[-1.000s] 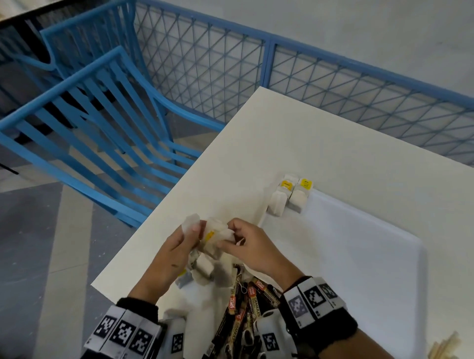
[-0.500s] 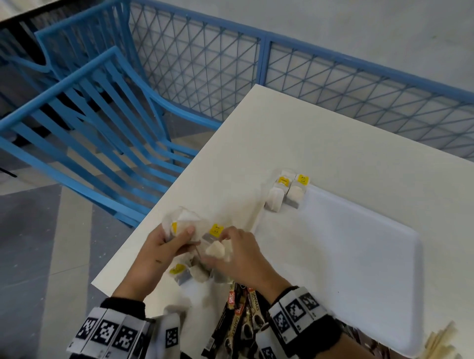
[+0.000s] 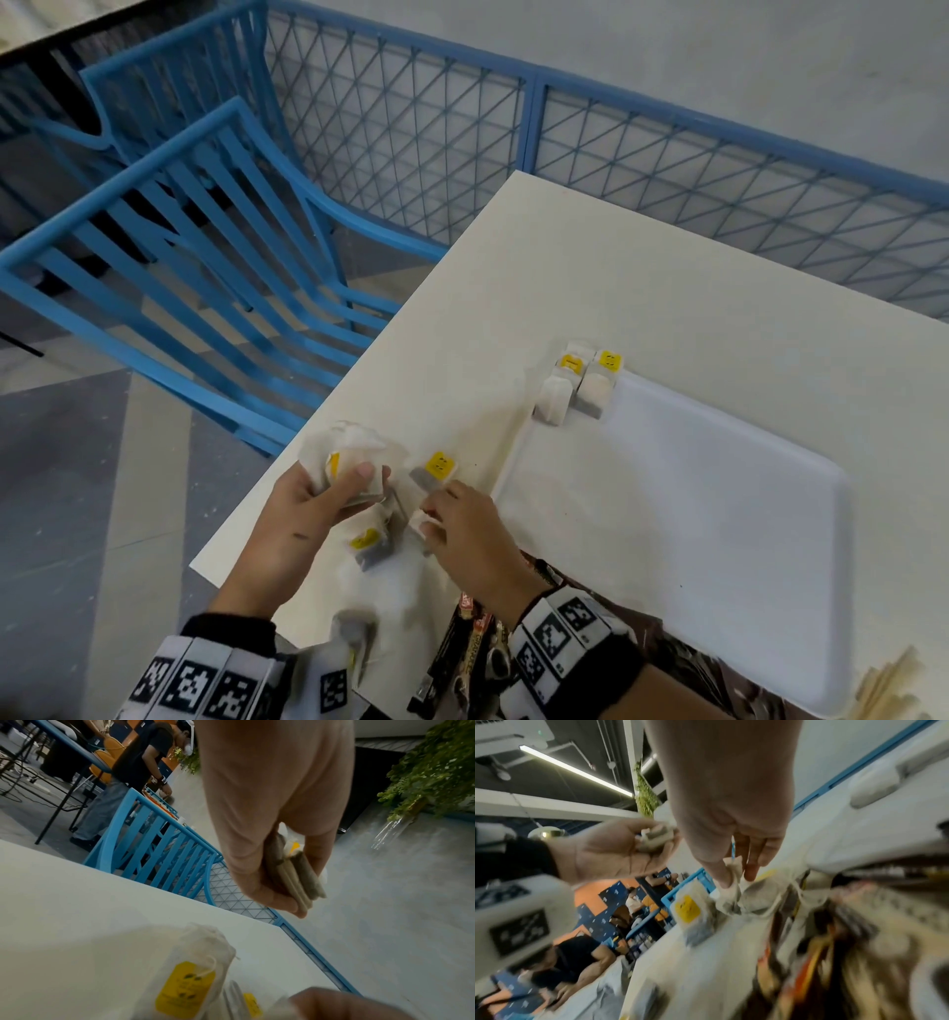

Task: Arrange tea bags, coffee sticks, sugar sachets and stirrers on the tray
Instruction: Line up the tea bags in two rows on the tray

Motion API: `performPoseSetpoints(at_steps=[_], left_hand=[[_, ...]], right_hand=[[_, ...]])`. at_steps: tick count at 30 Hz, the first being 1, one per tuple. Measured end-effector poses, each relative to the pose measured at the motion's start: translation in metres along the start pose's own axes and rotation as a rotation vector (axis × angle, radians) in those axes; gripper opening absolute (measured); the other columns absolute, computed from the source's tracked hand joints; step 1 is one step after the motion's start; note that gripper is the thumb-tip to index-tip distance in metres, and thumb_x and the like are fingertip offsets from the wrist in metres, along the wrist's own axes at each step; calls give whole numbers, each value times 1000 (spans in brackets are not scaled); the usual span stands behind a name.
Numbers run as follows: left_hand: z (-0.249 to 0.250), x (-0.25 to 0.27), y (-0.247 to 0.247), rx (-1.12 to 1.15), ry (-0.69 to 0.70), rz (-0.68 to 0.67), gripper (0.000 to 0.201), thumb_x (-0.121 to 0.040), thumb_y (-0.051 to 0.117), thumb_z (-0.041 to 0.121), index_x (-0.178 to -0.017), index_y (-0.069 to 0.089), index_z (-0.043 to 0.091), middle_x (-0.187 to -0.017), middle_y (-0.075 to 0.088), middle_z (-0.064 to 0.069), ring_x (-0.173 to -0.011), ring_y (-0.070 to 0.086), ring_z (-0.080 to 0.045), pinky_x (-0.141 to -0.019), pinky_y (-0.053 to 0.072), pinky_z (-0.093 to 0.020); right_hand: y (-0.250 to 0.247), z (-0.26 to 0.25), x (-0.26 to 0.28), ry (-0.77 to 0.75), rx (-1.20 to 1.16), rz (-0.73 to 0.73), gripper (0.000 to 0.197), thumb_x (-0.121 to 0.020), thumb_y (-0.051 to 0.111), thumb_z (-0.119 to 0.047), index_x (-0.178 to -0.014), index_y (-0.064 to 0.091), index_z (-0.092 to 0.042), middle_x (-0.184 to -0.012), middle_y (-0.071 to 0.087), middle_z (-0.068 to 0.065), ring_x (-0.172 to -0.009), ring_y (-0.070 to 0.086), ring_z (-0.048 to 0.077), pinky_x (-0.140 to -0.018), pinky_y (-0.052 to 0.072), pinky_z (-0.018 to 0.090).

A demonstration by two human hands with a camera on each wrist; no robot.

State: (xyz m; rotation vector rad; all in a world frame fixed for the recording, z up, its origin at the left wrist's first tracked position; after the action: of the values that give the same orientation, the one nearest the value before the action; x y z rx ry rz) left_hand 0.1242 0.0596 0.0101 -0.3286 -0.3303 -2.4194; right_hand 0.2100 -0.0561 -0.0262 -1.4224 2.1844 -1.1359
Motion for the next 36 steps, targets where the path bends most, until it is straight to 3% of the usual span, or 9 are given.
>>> performPoseSetpoints(at_steps=[4,9,12,18,22,26,29,33,36], left_hand=[[-10,-1,0,-92,-14,18,21,-94,49,9,-109,64,12,-87,73,1,-84,68,-13,-72,56,-20],[-12,2,23,-169,-34,-72,21,-96,46,17,-110,62,16,-96,73,4,-91,68,-11,-72,54,-19],[-11,5,42,-145,-95,-151,27,-95,43,27,-114,60,16,-102,73,0,-94,69,-14,-75,55,-21],[-12,4,52,-75,-105,-235,63,-77,67,52,-121,57,9,-108,69,-9,-100,66,-21,-79,55,-26],[-6,3,25,-34,-35,-147,63,-68,73,46,-117,62,8,-111,69,-15,-105,64,-30,-89,53,-38],[11,3,-9,24,46,21,70,-52,83,52,-104,67,10,-98,74,-10,-88,71,-19,-72,57,-23],[16,4,-24,0,78,69,89,-43,84,61,-112,63,8,-100,73,-5,-90,70,-15,-72,56,-20],[9,6,-26,12,70,79,94,-43,85,61,-115,61,5,-103,72,-8,-92,69,-17,-73,56,-21],[2,11,-19,24,40,55,89,-44,85,59,-113,63,8,-107,71,-10,-96,69,-21,-74,56,-22]], right_hand=[[-36,6,2,90,-344,126,21,-90,56,-14,-110,62,-9,-94,58,0,-75,50,-1,-70,38,7],[-66,11,8,144,-709,154,23,-80,72,-14,-88,57,-30,-89,69,7,-74,64,19,-76,52,27],[-73,6,9,142,-807,153,24,-78,74,-12,-86,57,-27,-85,69,13,-65,62,14,-67,54,26],[-75,1,11,80,-601,298,22,-78,74,-19,-85,54,-21,-75,59,-11,-67,53,1,-61,41,11],[-55,-9,22,-44,-348,440,21,-89,58,-33,-93,44,-18,-86,49,-4,-76,46,10,-67,38,16],[7,-45,32,-401,103,86,20,-92,45,-28,-98,55,-12,-93,60,8,-86,55,26,-77,46,39],[71,-62,53,-727,396,-212,18,-90,45,-20,-99,61,-18,-100,62,0,-93,56,18,-72,49,31],[116,-46,59,-731,459,-326,22,-93,41,-29,-97,63,-30,-116,59,-10,-112,52,12,-89,43,23],[117,-40,54,-657,575,-388,18,-83,48,-35,-91,65,-36,-107,62,-16,-99,57,4,-80,49,17]])
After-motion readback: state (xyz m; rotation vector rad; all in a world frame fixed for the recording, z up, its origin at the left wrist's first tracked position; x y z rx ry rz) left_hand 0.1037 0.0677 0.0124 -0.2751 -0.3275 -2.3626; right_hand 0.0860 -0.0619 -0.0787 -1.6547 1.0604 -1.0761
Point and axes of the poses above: each hand's wrist, its own x-axis away from the middle knuckle, its own y-axis out of the palm, z = x × y, the point moved 7 cm from there along -x, towards the middle knuckle
